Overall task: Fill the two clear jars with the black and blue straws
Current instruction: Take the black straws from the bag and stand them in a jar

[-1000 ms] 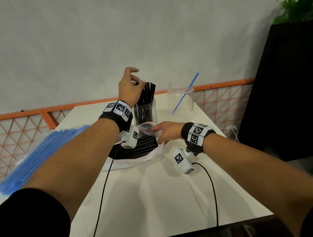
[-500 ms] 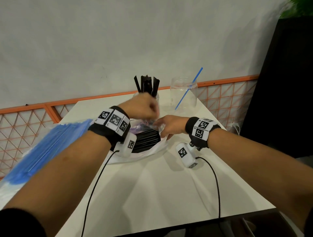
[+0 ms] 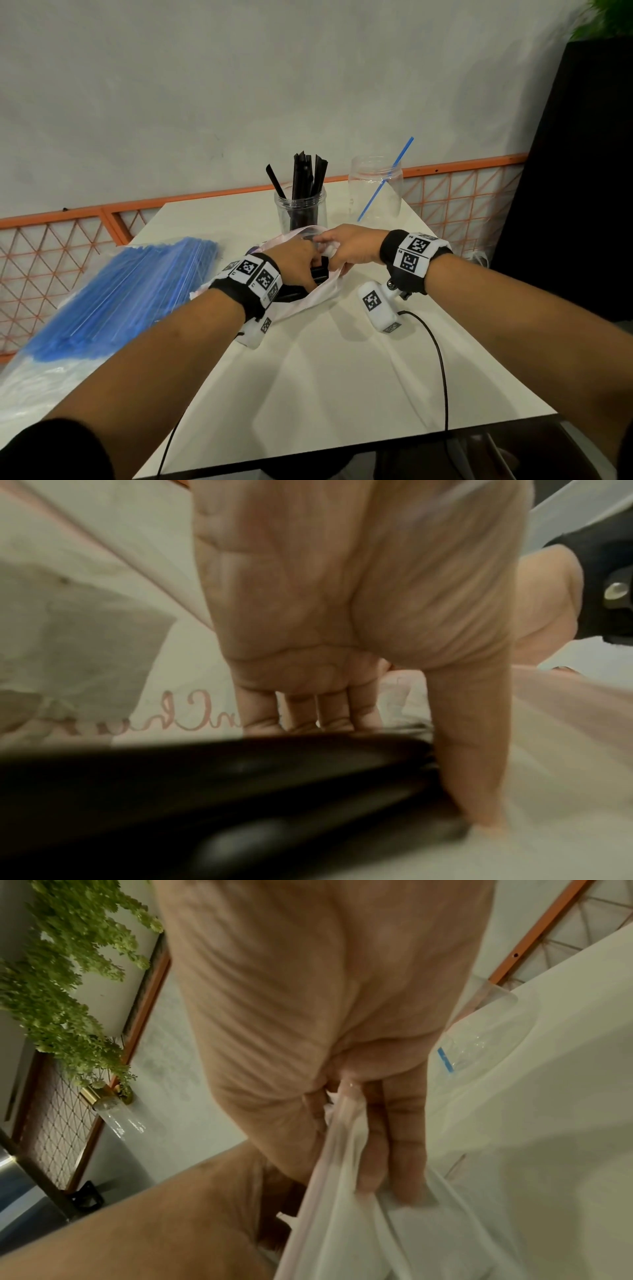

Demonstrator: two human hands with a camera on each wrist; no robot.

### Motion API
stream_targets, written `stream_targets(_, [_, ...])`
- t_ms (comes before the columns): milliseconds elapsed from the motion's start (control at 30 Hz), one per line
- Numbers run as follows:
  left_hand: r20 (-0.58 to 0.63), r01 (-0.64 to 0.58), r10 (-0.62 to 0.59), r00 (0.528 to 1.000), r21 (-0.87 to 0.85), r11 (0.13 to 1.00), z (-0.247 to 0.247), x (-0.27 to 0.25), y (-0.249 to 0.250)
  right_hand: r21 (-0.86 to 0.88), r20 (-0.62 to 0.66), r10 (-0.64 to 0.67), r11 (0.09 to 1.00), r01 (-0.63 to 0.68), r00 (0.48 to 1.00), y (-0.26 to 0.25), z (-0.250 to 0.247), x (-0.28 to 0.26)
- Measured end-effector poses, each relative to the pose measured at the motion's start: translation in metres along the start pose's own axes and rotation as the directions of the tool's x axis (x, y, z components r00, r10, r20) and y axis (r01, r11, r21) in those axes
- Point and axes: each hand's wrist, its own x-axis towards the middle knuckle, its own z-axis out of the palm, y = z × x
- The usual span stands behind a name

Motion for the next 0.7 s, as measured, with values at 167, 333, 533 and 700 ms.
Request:
stream_targets(167, [0.018, 0.003, -0.003, 1.000, -0.005, 1.000, 0.006, -0.004, -0.001, -0.042, 0.010, 0.026, 0.999, -0.025, 1.000, 0.001, -0.001, 0.001])
stream_targets(333, [-0.086, -0.031, 0.016, 0.996, -0.175, 0.984, -0.004, -0.012, -0.010, -0.030, 0.061, 0.008, 1.000, -0.006, 0.998, 0.001, -0.001, 0.001])
stream_targets(533, [-0.232, -0.116, -0.038, 0.972, -0.613, 0.781, -0.026, -0.023, -0.011, -0.097, 0.100, 0.006, 0.995, 0.003, 0.995, 0.002, 0.003, 0.006])
stream_targets(700, [-0.339, -0.294, -0.013, 0.941, -0.834, 0.468, -0.051, -0.036, 0.001, -0.169, 0.132, 0.062, 0.985, -0.039, 0.989, 0.003, 0.005, 0.012])
